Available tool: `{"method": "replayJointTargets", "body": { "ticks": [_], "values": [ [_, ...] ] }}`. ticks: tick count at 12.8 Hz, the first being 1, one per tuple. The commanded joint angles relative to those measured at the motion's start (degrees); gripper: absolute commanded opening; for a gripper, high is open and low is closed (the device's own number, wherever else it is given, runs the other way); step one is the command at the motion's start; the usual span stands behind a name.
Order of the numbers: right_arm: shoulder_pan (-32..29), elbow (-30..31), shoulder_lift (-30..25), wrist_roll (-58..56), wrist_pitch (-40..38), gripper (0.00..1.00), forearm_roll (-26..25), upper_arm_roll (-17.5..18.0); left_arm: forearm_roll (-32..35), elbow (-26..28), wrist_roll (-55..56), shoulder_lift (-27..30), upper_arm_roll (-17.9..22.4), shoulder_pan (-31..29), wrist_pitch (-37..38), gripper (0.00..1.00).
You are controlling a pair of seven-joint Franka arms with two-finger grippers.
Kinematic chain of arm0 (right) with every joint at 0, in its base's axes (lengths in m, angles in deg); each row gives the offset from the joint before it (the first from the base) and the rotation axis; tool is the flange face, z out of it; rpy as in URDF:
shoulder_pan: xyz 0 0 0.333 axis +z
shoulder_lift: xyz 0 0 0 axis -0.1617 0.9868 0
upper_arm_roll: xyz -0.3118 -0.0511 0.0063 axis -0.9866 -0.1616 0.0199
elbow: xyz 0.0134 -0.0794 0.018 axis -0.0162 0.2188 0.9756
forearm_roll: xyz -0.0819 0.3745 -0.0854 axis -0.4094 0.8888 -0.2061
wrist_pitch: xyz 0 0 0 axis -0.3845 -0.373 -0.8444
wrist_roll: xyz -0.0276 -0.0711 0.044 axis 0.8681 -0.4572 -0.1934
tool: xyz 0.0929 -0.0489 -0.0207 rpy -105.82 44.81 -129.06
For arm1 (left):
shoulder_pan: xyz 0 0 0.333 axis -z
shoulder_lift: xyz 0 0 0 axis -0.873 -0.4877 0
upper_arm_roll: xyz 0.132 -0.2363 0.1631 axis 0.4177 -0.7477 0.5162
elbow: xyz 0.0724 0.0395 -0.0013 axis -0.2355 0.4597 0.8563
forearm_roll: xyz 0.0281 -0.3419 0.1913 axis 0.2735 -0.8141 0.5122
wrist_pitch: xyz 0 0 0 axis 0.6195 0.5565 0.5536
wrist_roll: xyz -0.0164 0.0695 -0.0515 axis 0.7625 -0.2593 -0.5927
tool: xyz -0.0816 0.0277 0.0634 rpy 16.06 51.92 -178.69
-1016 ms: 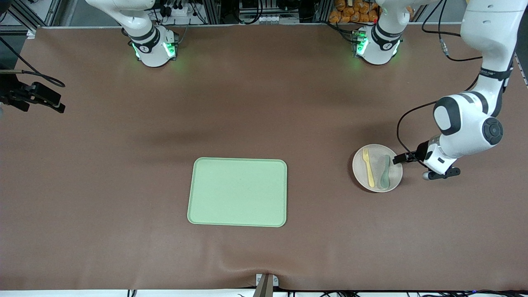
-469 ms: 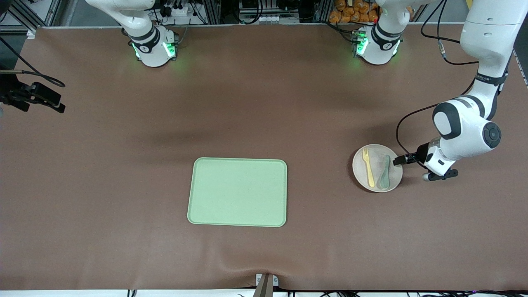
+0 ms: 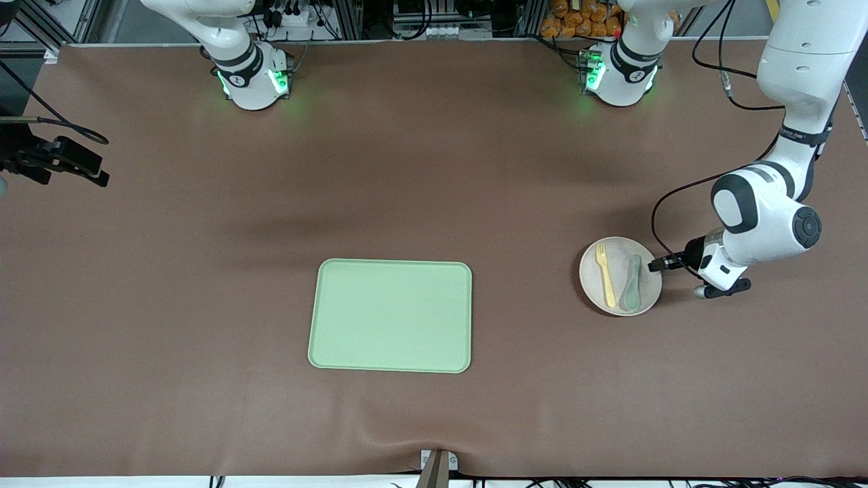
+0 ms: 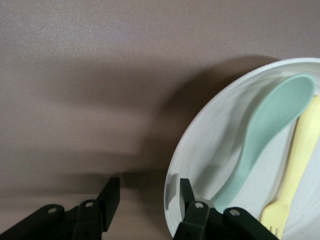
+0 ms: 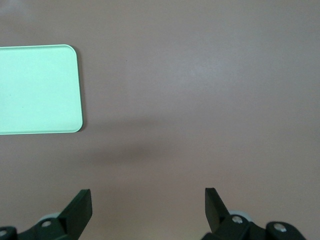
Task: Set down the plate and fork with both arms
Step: 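Lower the left gripper and pinch the white plate's rim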
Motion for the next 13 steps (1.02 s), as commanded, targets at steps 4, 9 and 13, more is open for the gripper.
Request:
{"method": "replayJointTargets", "body": {
  "ticks": [4, 9, 13],
  "values": [
    [-1.5, -0.72, 0.34, -0.94, -0.65, 1.0, 1.37, 0.83, -2.35, -1.09, -1.05, -1.2, -0.29, 0.42, 0.01, 0.07],
    [-1.59, -0.64, 0.34, -0.94, -1.0, 1.0, 1.37, 0.83, -2.35, -1.26, -0.79, -1.46, -0.98, 0.42, 0.01, 0.0],
    [-1.59, -0.64, 0.34, -0.94, -1.0, 1.0, 1.37, 0.83, -2.44, -1.7, -0.52, -0.94, -2.56, -0.27, 0.72, 0.0]
  ]
}}
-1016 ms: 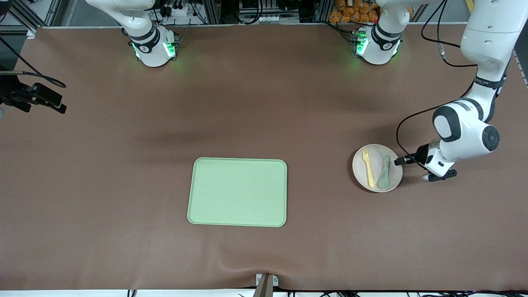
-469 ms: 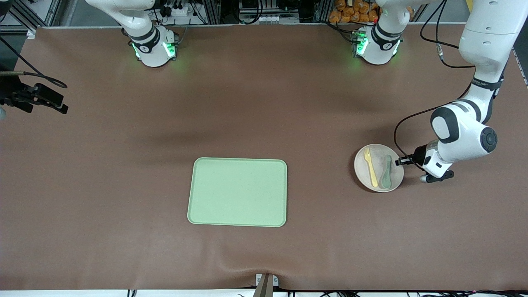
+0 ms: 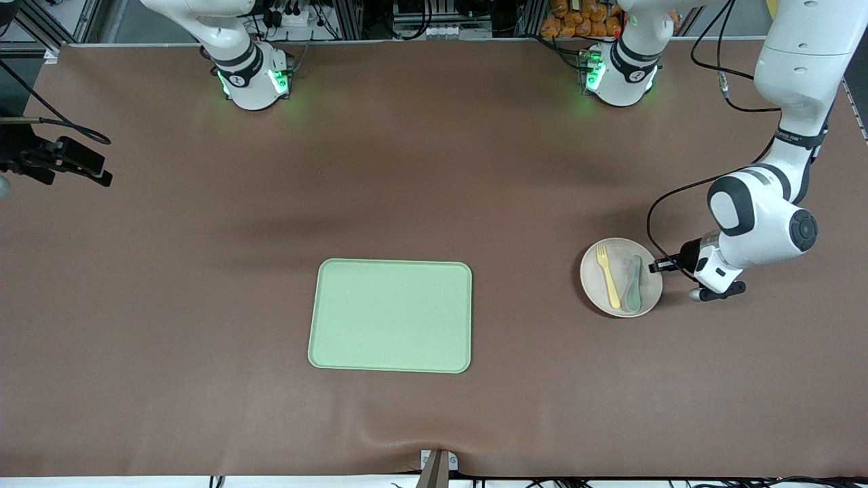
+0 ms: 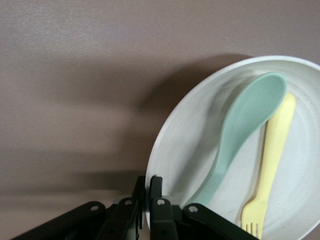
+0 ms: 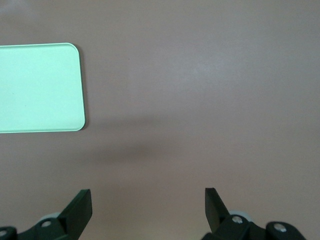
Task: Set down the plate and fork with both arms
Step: 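Lower the left gripper and pinch the white plate's rim, then slide the plate with the left gripper onto the green placemat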
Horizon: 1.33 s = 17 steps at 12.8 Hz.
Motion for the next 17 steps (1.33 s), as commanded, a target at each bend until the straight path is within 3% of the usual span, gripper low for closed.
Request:
{"method": "replayJointTargets", "body": {
  "ticks": [1, 4, 8, 10, 13, 17],
  "values": [
    [-1.59, -0.64, 0.27, -0.94, -0.71, 1.0, 1.09, 0.84, -1.29, -1.17, -0.5, -0.69, -1.55, -0.58, 0.59, 0.0],
    [-1.59, -0.64, 0.27, -0.94, -0.79, 1.0, 1.09, 0.84, -1.2, -6.08, -0.94, -0.34, -2.69, -0.23, 5.25, 0.0],
    [-1.94, -0.64, 0.27, -0.94, -0.79, 1.0, 1.09, 0.84, -1.11, -14.52, 0.98, -0.25, -8.74, 1.26, 11.21, 0.0],
    [-1.94, -0.64, 0.27, -0.94, -0.79, 1.0, 1.09, 0.84, -1.2, -19.09, 6.06, -0.95, -9.9, 4.93, 16.31, 0.0],
    [-1.94, -0.64, 0.27, -0.94, -0.79, 1.0, 1.09, 0.84, -0.41, -22.09, 16.27, -1.57, -9.9, 11.09, 17.03, 0.0],
    [-1.94, -0.64, 0.27, -0.94, -0.88, 1.0, 1.09, 0.84, -1.38, -32.53, 20.57, -10.33, -10.16, 17.16, 17.03, 0.0]
  ]
}}
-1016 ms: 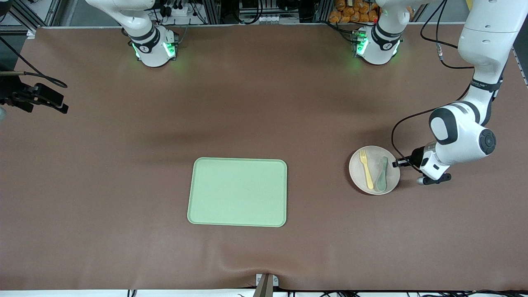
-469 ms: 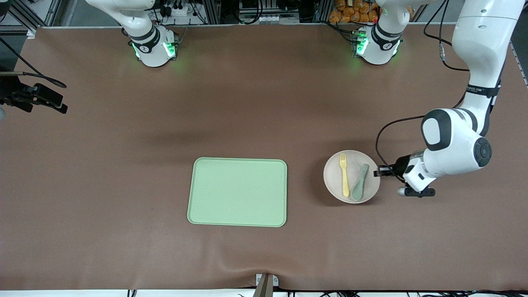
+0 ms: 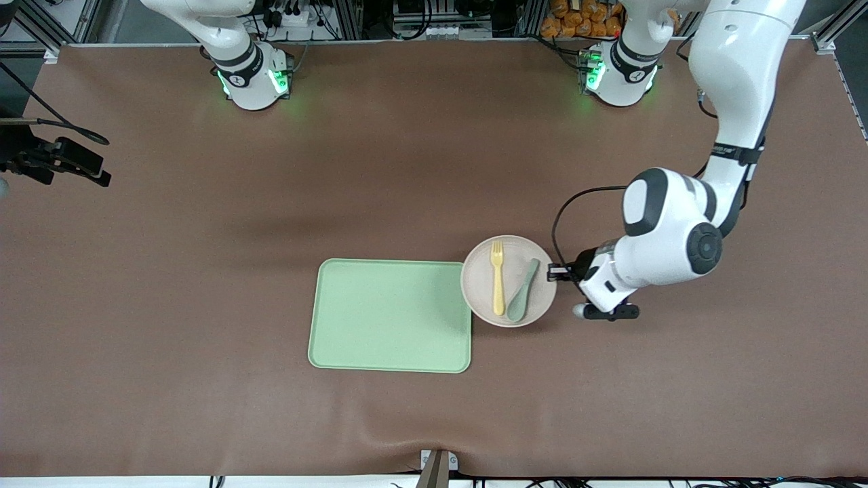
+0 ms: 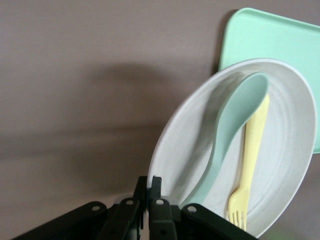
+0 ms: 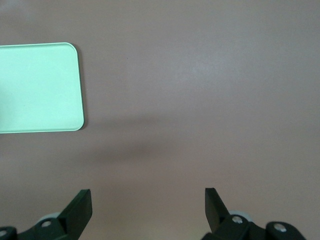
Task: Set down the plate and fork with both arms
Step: 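Slide the plate with the left gripper onto the green placemat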
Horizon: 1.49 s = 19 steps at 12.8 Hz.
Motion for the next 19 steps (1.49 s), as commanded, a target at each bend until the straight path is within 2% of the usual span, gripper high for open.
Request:
{"method": "replayJointTargets", "body": {
  "ticks": [1, 3, 6, 10, 15, 19],
  "values": [
    [-1.64, -0.68, 0.2, -0.94, -0.82, 1.0, 1.09, 0.89, -1.64, -10.39, 5.69, -7.88, 0.2, 4.5, 1.58, 0.0],
    [-1.64, -0.68, 0.2, -0.94, -0.74, 1.0, 1.18, 0.89, -1.56, -14.1, 10.54, -9.91, 0.73, 8.56, 1.41, 0.0],
    [-1.64, -0.68, 0.2, -0.94, -0.82, 1.0, 1.18, 0.89, -1.82, -16.3, 11.17, -12.19, 0.65, 10.32, 0.53, 0.0],
    [-1.64, -0.68, 0.2, -0.94, -0.82, 1.0, 1.18, 0.89, -1.82, -19.9, 15.12, -16.41, 0.73, 14.54, -4.91, 0.0],
    [-1.64, -0.68, 0.2, -0.94, -0.82, 1.0, 1.18, 0.89, -1.91, -21.05, 15.13, -20.54, 0.38, 16.82, -11.15, 0.0],
    [-1.64, -0.68, 0.2, -0.94, -0.91, 1.0, 1.18, 0.89, -1.91, -22.8, 14.42, -23.09, 0.38, 16.92, -13.35, 0.0]
  ]
}}
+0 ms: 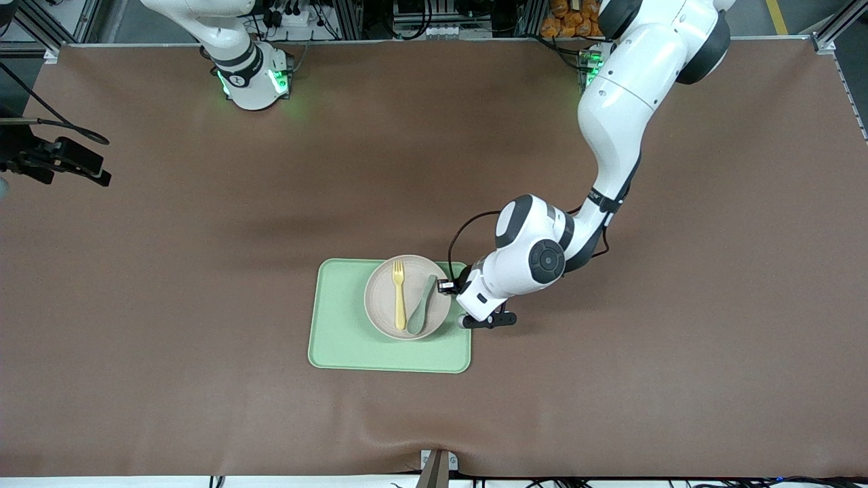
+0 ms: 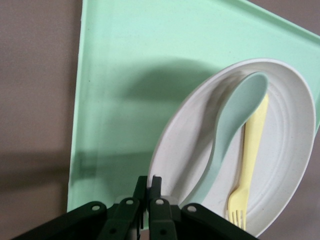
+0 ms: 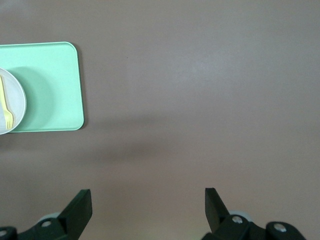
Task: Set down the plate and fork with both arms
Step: 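Slide the plate with the left gripper onto the green placemat, then open the left gripper and release the plate on the placemat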
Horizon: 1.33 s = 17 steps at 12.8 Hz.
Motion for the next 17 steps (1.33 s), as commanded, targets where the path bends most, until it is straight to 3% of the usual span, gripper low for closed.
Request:
{"method": "replayJointTargets", "body": {
  "ticks": [1, 17],
  "values": [
    [-1.61, -0.67, 0.2, -0.94, -0.76, 1.0, 1.13, 0.89, -1.58, -4.59, -0.14, -3.07, 0.28, 0.55, -1.69, 0.0],
    [-1.7, -0.59, 0.2, -1.29, -0.94, 1.0, 1.13, 0.89, -1.58, -4.95, -0.4, -6.6, 0.28, 0.64, -6.27, 0.0]
  ]
}}
